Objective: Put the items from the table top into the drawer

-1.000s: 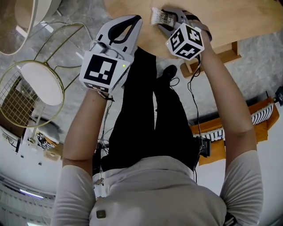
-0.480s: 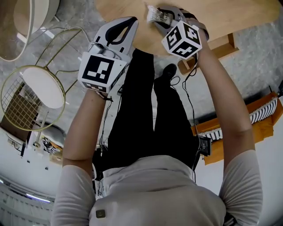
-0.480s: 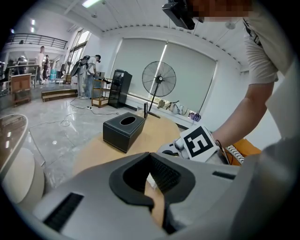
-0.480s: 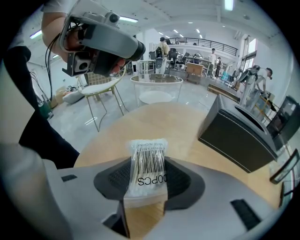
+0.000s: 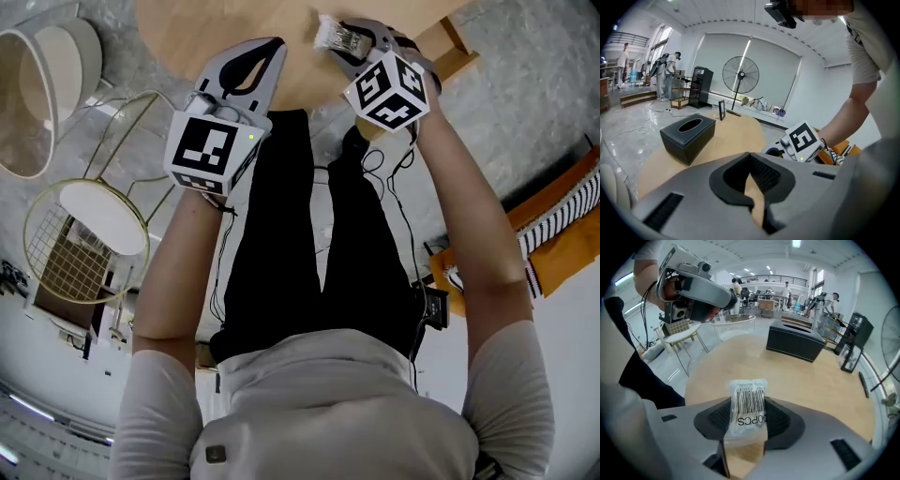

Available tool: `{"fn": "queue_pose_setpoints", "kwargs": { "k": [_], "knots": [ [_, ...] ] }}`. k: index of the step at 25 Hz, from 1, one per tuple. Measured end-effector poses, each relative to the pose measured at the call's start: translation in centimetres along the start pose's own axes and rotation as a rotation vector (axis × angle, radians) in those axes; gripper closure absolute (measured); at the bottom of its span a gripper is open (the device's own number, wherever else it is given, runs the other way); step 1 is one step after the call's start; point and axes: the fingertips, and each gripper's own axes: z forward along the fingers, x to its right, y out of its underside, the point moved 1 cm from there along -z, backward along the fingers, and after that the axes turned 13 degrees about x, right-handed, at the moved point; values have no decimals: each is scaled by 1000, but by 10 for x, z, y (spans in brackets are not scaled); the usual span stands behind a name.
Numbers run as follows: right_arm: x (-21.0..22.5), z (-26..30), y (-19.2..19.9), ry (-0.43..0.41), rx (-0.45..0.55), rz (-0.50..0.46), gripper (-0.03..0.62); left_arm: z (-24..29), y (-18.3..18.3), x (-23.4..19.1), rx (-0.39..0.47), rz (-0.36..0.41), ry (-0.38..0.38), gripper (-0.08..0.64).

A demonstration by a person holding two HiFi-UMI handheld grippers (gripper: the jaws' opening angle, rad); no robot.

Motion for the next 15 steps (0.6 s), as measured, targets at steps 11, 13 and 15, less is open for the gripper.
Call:
{"fn": "queue_pose_setpoints", "kwargs": {
  "k": [11,13,15],
  "knots": [
    [-5,-111,123,219,22,274,388,86,-4,128,-71,97,213,551],
    [-6,-119,139,239,26,296,388,98,1,142,-84,107,236,551],
    [-7,-123,153,252,29,312,388,107,6,154,-95,109,252,551]
  ]
}}
